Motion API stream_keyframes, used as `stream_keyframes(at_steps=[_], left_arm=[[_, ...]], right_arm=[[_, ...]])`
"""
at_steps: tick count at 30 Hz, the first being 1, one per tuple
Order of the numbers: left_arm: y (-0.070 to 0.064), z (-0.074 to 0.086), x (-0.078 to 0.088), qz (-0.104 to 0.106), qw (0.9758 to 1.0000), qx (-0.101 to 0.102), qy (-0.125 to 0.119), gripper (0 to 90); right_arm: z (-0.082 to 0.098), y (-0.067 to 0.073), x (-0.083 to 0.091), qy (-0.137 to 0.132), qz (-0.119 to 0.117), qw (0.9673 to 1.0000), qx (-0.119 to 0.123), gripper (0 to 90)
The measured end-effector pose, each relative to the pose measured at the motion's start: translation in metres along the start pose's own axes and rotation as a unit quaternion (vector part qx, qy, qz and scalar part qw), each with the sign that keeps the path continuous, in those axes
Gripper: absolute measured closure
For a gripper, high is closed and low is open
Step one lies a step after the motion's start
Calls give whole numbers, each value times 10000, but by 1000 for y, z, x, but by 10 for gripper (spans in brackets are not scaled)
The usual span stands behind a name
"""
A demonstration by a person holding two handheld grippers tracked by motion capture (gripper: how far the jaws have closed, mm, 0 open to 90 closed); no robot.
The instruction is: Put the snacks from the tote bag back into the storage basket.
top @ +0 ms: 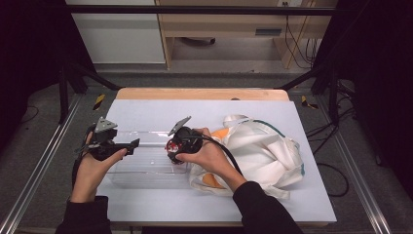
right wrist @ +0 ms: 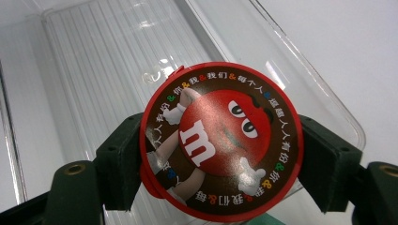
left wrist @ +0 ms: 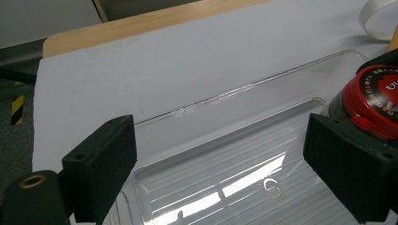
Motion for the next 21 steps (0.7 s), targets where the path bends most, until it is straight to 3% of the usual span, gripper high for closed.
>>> stream_keyframes(at_steps=[21], left_arm=[[0,0,-1,18,10000,3,10,98]], right_arm=[[3,2,-5,169,67,9997,166,261]])
Point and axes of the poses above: each handheld gripper's, and its own axes: x roughly backward along the jaws, z roughly out of its underside, y roughly to its left, the point moved 8 cm from there along -x, roughly forward along the jaws, and after that the axes turned 13 degrees about y, right-handed, at the moved point
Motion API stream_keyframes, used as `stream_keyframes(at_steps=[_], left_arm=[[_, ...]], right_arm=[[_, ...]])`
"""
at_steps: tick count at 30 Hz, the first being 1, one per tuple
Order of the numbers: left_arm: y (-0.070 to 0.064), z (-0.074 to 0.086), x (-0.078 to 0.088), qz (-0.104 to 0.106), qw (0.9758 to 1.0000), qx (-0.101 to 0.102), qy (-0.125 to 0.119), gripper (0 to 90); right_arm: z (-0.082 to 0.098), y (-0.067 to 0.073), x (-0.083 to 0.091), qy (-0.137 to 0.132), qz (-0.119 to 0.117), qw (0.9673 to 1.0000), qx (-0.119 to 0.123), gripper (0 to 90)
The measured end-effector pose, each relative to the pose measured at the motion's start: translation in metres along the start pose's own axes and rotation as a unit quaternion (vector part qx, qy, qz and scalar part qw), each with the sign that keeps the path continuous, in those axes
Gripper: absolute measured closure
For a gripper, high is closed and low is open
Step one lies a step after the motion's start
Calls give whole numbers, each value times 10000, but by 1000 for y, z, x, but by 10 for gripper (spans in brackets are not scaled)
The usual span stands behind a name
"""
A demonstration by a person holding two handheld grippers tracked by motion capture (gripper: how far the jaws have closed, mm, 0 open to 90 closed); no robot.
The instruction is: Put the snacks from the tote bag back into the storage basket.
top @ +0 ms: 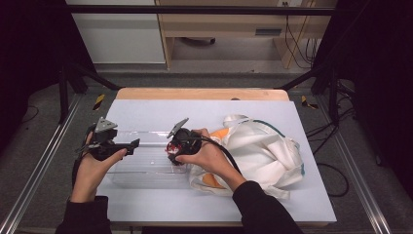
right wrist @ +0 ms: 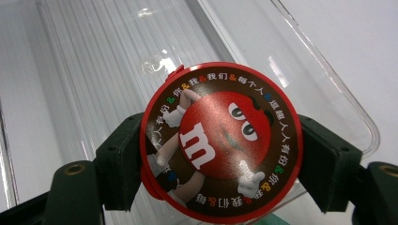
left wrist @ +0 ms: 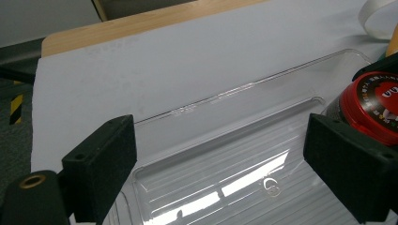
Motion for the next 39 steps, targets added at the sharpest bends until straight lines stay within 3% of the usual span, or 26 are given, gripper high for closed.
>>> stream_keyframes(at_steps=[24,39], left_arm=[[0,0,0,19,10000,-2,4,97],[0,1,0,29,10000,-13,24,97]], right_arm=[[1,2,-5,155,13,9994,307,261],[2,1,-5,163,-32,9994,310,260]])
Point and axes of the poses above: each handheld gripper's, and its own axes: x roughly backward along the jaws, z roughly out of its underside, y roughly to its left, the point moved 8 cm from there along -x, roughly forward along the jaws, and after that the axes turned 13 degrees about y, right-handed, at the moved point
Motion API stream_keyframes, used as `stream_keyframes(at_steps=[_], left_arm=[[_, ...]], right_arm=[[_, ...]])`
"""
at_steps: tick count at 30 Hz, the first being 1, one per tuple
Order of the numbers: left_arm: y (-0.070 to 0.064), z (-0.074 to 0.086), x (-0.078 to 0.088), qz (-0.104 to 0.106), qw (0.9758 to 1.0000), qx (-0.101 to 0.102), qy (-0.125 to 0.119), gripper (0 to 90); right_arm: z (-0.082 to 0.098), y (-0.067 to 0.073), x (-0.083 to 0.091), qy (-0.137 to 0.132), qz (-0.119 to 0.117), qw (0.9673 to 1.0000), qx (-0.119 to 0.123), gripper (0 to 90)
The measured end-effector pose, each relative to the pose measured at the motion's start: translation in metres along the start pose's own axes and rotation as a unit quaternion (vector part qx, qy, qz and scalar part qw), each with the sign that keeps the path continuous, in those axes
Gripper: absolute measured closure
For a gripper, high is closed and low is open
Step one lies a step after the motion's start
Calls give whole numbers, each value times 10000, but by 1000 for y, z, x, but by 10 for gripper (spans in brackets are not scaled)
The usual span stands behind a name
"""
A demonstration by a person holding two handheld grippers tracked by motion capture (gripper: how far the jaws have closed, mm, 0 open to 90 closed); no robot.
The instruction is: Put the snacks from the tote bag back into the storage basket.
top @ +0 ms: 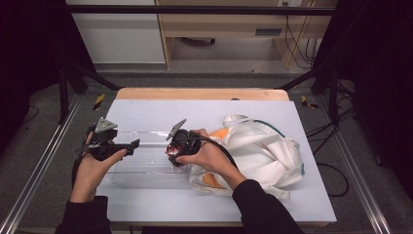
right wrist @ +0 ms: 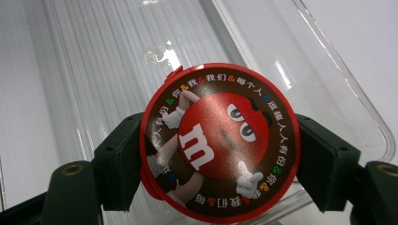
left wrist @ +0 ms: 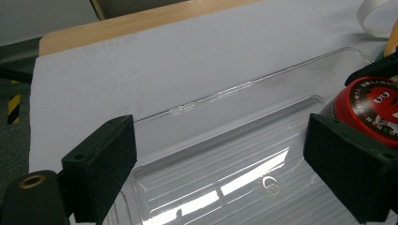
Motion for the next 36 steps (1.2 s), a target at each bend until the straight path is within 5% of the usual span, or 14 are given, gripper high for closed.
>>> stream_keyframes(at_steps=[23,36], left_arm=[[1,1,-1,10,10000,-10,31,97],[2,2,-1,9,10000,6,21,94]], right_arm=[[-1,-1,-1,14,-48,10000,-9,255],[-2,-6,11,-254,-44,9996,-112,138]])
Point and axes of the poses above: each handheld gripper's, and its own axes: x roughly backward along the jaws, z roughly out of its underside, y roughly to its left, the point moved 8 cm from there along -x, roughly forward along the jaws, and after that the axes turned 13 degrees about y, right-handed, at the moved point
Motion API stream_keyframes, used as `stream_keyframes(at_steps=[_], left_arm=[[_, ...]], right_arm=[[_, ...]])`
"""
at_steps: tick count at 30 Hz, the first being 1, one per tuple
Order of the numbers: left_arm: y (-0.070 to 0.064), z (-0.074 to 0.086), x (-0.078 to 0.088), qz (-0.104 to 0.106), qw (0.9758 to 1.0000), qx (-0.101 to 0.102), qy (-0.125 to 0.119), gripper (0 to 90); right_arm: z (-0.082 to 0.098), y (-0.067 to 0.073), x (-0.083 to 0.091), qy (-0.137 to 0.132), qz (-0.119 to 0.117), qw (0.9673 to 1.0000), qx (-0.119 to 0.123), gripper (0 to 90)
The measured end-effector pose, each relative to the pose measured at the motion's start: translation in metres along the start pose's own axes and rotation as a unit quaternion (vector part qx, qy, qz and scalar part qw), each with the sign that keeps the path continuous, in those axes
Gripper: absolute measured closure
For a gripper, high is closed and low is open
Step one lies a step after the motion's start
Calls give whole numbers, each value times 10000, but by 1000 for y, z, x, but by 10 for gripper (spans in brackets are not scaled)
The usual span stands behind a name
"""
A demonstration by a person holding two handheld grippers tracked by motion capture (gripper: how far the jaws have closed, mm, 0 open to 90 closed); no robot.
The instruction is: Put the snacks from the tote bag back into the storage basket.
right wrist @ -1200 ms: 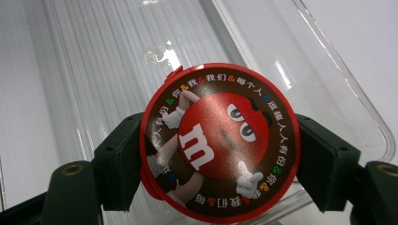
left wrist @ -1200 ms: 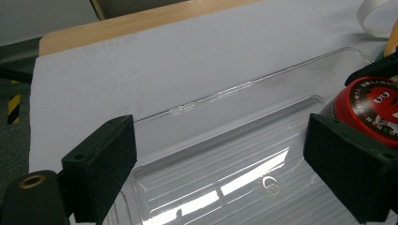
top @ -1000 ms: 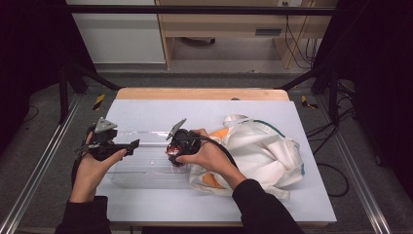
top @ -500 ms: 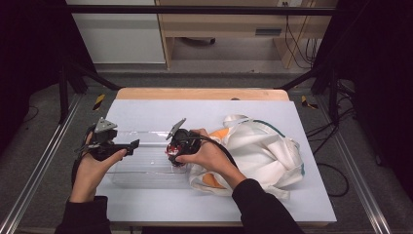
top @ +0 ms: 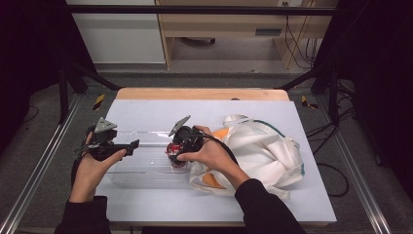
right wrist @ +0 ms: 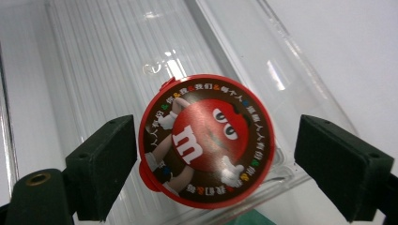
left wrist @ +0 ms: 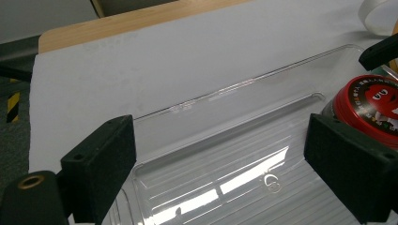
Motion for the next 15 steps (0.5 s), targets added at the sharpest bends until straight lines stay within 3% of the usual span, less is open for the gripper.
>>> stream_keyframes(at_steps=[15], left_arm=[[2,0,1,-17,10000,19,-1,93]], right_arm=[[7,-8,37,-466,115,9987,-139,133]])
Point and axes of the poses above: each handheld gripper's, and its own axes: x roughly backward along the jaws, z roughly out of its underside, y roughly to its left, the point moved 8 cm from there along -x, roughly forward along the jaws, and after that the axes turned 13 degrees about y, right-handed, at the moved point
